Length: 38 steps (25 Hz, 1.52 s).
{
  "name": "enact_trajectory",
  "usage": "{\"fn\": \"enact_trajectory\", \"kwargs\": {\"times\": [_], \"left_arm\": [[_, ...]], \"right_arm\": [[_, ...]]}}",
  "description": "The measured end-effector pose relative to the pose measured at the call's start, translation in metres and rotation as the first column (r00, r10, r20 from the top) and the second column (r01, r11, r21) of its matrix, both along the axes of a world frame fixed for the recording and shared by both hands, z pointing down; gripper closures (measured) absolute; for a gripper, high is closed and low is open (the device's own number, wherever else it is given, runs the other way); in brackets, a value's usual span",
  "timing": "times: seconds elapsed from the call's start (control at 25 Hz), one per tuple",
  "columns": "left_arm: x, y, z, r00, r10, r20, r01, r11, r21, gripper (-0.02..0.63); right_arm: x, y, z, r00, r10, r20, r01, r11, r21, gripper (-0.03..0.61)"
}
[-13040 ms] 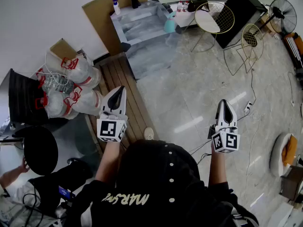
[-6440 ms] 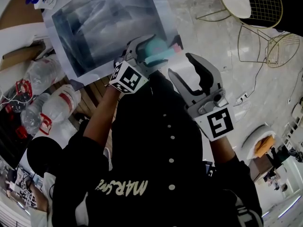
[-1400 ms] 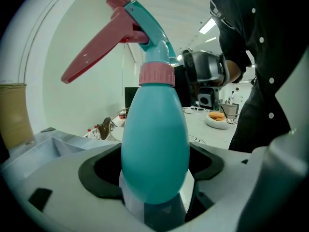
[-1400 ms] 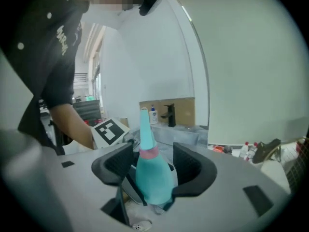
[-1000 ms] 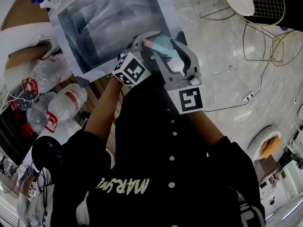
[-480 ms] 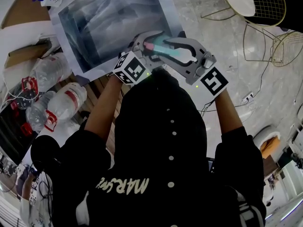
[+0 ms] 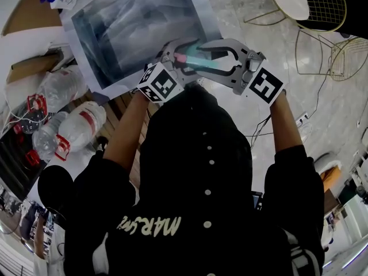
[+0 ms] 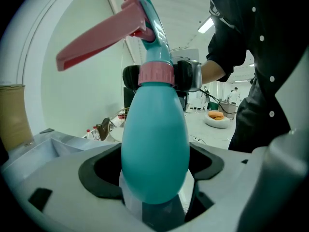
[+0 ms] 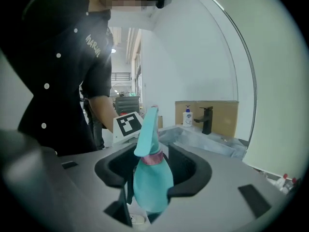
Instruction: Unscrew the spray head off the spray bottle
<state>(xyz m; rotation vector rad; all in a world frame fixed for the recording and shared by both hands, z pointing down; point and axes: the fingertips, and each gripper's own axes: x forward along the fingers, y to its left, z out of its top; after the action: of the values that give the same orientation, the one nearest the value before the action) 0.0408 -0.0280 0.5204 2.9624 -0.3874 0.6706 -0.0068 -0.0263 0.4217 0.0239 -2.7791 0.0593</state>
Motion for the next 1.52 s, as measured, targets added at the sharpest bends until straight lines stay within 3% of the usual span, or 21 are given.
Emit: {"fn": "enact_trajectory", "kwargs": {"times": [0.12,0.2,0.32,0.44,0.52,0.6,0.72,0.84,0.92,1.0,1.12,1.2,1.24,1.28,1.36,1.52], "left_arm": [[0.000,0.000,0.000,1.000,-0.001,0.000,0.001,1.000,0.000,0.212],[0.000,0.000,0.000,1.000,0.000,0.001,0.000,1.000,0.000,0.212],[0.000,0.000,0.000,1.000,-0.001,0.010,0.001,1.000,0.002,0.212],[0.000,-0.001,0.000,1.000,-0.010,0.014,0.010,1.000,0.002,0.212],[0.001,-0.001,0.001,1.000,-0.015,0.016,0.015,1.000,0.001,0.212],[0.001,-0.001,0.001,1.000,-0.021,0.018,0.021,1.000,0.001,0.212],[0.001,-0.001,0.001,0.999,-0.028,0.019,0.028,1.000,0.002,0.212],[0.000,-0.001,0.001,0.999,-0.032,0.017,0.032,0.999,0.000,0.212],[0.000,-0.001,0.001,0.999,-0.033,0.014,0.033,0.999,-0.003,0.212],[0.000,0.000,0.001,0.999,-0.033,0.010,0.033,0.999,-0.005,0.212],[0.000,-0.001,0.000,1.000,-0.031,0.002,0.031,0.999,-0.008,0.212],[-0.001,-0.001,0.000,1.000,-0.030,-0.001,0.030,1.000,-0.008,0.212],[-0.001,-0.001,0.000,1.000,-0.027,-0.002,0.027,1.000,-0.007,0.212],[0.000,-0.001,0.000,1.000,-0.023,-0.001,0.023,1.000,-0.005,0.212],[0.000,0.000,0.000,1.000,-0.014,0.001,0.014,1.000,-0.001,0.212],[0.001,0.001,0.000,1.000,-0.005,0.004,0.005,1.000,-0.002,0.212]], "right_arm": [[0.015,-0.004,0.003,0.993,0.114,-0.038,-0.113,0.993,0.027,0.326],[0.024,-0.003,0.000,0.971,0.240,-0.015,-0.239,0.970,0.040,0.319],[0.027,0.002,-0.005,0.892,0.451,0.038,-0.451,0.892,0.015,0.318],[0.021,-0.004,-0.010,0.767,0.635,0.094,-0.632,0.773,-0.058,0.319],[0.012,-0.008,-0.015,0.718,0.684,0.132,-0.681,0.729,-0.071,0.319],[0.008,-0.012,-0.015,0.694,0.709,0.127,-0.711,0.702,-0.035,0.324],[0.008,-0.016,-0.009,0.650,0.754,0.094,-0.758,0.652,0.015,0.384],[0.006,-0.016,-0.009,0.631,0.770,0.098,-0.775,0.632,0.022,0.416],[0.004,-0.016,-0.012,0.636,0.761,0.129,-0.766,0.643,-0.018,0.420],[0.003,-0.015,-0.014,0.676,0.719,0.158,-0.720,0.691,-0.065,0.423],[0.000,-0.012,-0.014,0.804,0.563,0.194,-0.556,0.826,-0.093,0.425],[-0.002,-0.008,-0.012,0.911,0.368,0.184,-0.371,0.928,-0.019,0.428],[-0.003,-0.004,-0.009,0.955,0.250,0.158,-0.259,0.965,0.034,0.429],[-0.002,-0.001,-0.007,0.980,0.151,0.133,-0.160,0.985,0.064,0.430],[0.000,0.001,-0.005,0.993,0.043,0.108,-0.048,0.998,0.047,0.430],[0.002,0.003,-0.001,0.998,-0.021,0.055,0.020,1.000,0.015,0.430]]}}
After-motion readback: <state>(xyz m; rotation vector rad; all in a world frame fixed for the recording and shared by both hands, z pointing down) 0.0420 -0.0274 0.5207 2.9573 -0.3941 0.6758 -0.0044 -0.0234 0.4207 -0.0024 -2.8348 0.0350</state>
